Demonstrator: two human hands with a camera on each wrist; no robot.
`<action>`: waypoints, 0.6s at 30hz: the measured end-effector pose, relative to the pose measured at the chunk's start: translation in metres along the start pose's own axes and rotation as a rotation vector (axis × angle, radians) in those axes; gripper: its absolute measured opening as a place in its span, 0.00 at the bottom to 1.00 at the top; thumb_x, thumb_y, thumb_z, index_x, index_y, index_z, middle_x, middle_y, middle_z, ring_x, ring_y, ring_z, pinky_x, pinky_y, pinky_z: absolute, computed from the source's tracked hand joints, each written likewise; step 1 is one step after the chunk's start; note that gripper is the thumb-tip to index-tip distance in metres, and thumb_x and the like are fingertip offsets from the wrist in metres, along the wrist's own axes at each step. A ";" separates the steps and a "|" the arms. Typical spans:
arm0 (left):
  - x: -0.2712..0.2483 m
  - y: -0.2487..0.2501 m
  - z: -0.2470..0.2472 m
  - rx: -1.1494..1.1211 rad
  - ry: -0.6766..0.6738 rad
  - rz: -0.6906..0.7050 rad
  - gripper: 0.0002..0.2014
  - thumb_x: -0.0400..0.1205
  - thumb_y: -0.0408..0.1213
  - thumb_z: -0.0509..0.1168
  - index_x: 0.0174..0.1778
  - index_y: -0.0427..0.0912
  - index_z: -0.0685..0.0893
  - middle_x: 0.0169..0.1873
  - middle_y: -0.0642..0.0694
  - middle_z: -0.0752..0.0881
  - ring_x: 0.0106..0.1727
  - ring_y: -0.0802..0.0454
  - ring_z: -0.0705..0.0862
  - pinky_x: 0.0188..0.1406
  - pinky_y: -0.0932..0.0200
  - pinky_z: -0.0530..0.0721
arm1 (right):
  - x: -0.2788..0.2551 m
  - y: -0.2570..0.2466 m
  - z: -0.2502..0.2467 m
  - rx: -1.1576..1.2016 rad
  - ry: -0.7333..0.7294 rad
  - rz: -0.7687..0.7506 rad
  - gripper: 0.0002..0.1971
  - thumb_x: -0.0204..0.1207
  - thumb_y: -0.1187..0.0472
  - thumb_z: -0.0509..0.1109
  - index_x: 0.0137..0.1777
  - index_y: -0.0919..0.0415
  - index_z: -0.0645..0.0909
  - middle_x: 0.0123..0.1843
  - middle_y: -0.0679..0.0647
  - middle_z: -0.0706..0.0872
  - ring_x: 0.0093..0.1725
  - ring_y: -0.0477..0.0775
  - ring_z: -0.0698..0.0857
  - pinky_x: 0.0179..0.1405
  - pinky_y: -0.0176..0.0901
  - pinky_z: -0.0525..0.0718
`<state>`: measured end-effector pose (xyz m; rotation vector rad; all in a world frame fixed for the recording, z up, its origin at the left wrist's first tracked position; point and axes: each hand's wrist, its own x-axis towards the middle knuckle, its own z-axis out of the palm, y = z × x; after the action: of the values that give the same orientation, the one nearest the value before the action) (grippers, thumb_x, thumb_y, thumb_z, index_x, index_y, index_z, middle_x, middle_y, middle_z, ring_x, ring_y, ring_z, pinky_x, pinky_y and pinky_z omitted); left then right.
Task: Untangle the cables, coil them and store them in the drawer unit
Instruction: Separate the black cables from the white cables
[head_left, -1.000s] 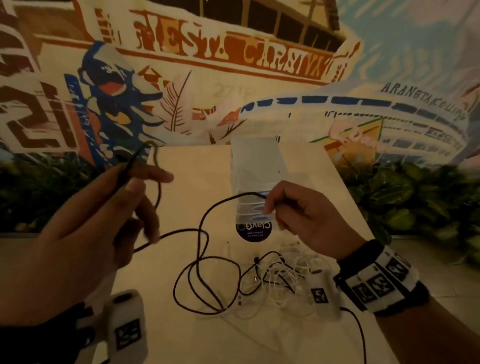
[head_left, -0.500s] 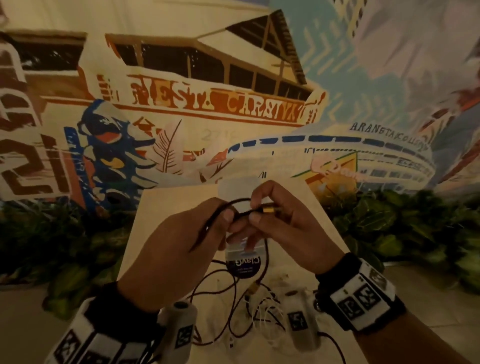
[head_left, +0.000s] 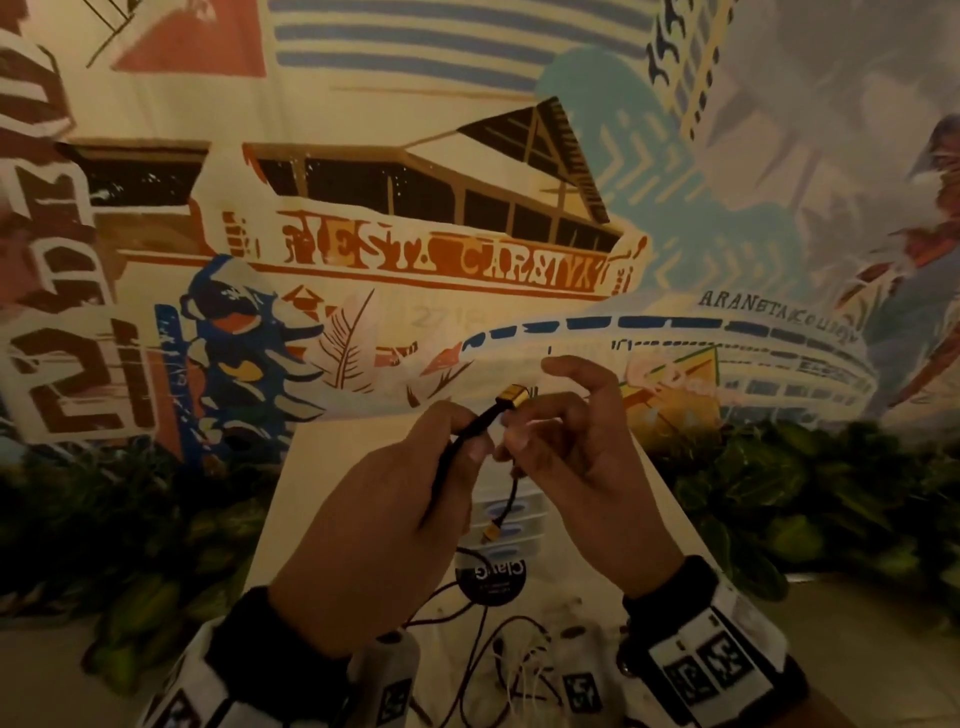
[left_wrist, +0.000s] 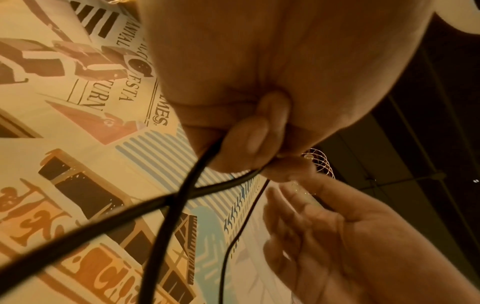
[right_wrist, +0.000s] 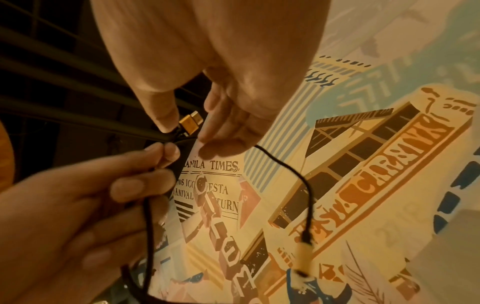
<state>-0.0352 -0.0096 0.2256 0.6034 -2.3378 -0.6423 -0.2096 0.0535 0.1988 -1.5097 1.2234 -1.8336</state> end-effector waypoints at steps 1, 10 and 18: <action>-0.001 0.001 0.001 -0.028 0.008 -0.010 0.11 0.88 0.56 0.49 0.56 0.58 0.73 0.27 0.44 0.81 0.25 0.46 0.78 0.25 0.47 0.75 | -0.002 0.005 -0.002 -0.107 0.003 -0.010 0.27 0.81 0.57 0.75 0.76 0.53 0.68 0.50 0.55 0.88 0.46 0.56 0.88 0.47 0.44 0.85; -0.001 0.000 -0.006 0.067 0.131 -0.097 0.20 0.87 0.62 0.51 0.36 0.53 0.73 0.27 0.47 0.81 0.22 0.54 0.79 0.24 0.60 0.80 | -0.008 0.011 -0.018 -0.542 -0.174 -0.118 0.08 0.90 0.56 0.62 0.53 0.58 0.78 0.41 0.49 0.79 0.43 0.46 0.80 0.45 0.29 0.78; 0.001 -0.006 -0.033 -0.220 0.367 -0.213 0.19 0.90 0.57 0.48 0.52 0.58 0.83 0.50 0.59 0.90 0.48 0.56 0.91 0.36 0.60 0.91 | 0.018 -0.034 -0.066 -0.592 0.014 -0.263 0.11 0.89 0.41 0.58 0.54 0.46 0.76 0.36 0.60 0.76 0.27 0.62 0.74 0.26 0.61 0.76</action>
<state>-0.0117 -0.0246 0.2450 0.8005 -1.8509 -0.7980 -0.2712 0.0780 0.2369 -2.0526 1.7501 -1.7186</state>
